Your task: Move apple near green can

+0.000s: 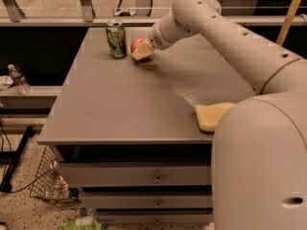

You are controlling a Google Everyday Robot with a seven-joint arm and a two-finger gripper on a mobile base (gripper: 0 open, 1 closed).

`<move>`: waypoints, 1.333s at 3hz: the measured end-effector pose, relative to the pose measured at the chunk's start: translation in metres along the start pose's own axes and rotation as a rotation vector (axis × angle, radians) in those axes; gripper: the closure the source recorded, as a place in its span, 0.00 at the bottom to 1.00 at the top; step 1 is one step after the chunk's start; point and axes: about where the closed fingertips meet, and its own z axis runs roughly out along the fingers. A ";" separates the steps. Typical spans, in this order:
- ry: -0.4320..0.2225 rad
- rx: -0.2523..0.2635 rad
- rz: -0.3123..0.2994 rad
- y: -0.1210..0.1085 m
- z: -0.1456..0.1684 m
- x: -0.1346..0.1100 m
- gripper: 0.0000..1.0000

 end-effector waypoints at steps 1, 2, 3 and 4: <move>0.002 -0.005 0.000 0.002 0.003 0.000 0.14; 0.004 -0.009 -0.001 0.004 0.006 0.001 0.00; -0.011 0.005 -0.006 0.002 -0.003 -0.001 0.00; -0.061 0.058 0.009 -0.004 -0.041 0.002 0.00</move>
Offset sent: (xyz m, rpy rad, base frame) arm -0.0001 0.0022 -0.0025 -0.0005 0.0035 0.0031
